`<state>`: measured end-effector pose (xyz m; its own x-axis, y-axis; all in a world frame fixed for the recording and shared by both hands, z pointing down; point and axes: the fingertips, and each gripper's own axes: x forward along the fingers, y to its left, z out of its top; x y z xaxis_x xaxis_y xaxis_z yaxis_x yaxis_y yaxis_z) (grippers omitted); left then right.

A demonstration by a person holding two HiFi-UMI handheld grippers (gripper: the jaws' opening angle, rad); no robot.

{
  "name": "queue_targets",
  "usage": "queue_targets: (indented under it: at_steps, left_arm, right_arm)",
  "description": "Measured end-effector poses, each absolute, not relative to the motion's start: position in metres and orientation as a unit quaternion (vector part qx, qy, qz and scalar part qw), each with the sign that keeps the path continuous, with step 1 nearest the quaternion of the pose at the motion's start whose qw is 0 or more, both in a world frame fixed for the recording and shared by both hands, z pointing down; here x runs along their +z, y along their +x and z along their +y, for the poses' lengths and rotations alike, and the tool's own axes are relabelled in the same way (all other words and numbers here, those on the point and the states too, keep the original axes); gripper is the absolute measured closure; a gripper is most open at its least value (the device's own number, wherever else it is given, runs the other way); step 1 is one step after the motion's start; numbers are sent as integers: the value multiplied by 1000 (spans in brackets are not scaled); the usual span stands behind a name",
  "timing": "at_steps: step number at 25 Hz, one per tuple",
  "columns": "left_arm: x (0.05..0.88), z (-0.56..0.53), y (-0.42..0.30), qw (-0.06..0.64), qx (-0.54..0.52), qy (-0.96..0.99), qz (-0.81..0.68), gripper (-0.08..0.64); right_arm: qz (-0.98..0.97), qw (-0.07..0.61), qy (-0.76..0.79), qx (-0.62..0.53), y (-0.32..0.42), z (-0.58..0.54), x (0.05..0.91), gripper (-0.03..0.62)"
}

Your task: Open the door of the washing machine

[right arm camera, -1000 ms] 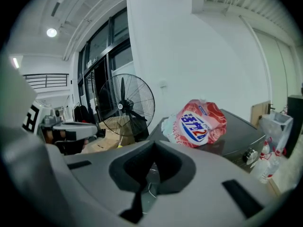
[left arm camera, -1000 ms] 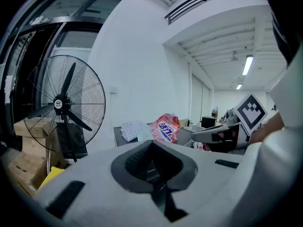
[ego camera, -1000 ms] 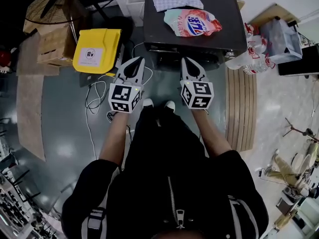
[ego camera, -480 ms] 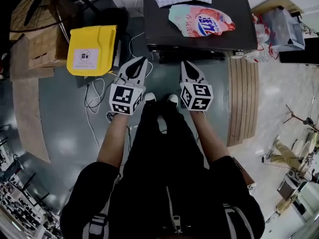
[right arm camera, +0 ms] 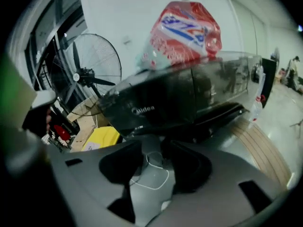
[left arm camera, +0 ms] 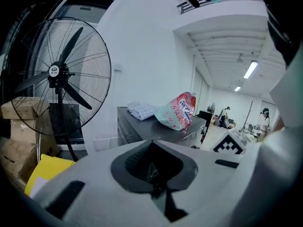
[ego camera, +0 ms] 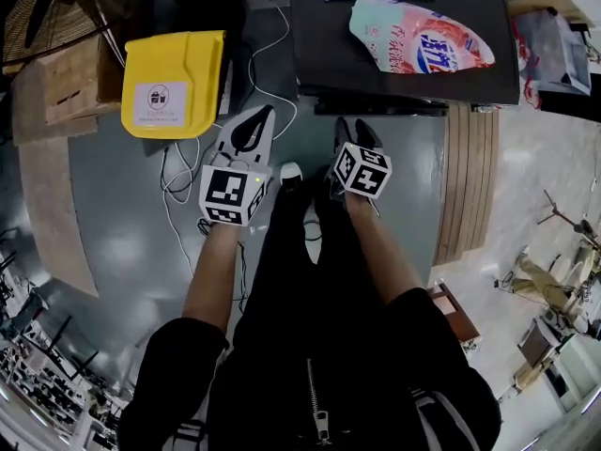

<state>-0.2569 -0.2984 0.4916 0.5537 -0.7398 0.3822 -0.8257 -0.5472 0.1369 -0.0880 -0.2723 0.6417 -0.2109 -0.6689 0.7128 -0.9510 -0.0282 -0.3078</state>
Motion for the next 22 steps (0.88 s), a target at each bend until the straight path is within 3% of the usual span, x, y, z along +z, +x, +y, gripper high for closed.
queue_targets:
  at_steps: [3,14,19,20,22]
  left_arm:
    - [500,-300,-271,157,147,866,-452,558]
    - [550,-281,-325,192,180,850,-457,558]
    - [566,-273,-341,202,195,845,-454,558]
    - [567,-273,-342,202,195,845,-454,558]
    - [569,-272,-345,202,196,846,-453,558]
  right_arm:
    - [-629,191,603,451,-95,-270,694,375]
    - [-479,188,695,502,-70,-282,785,314]
    - [-451,189,702,517,-75,-287,806,324]
    - [-443,193,707,515,-71,-287,807,363]
    - [-440,195,712,511,-67,-288,806,377]
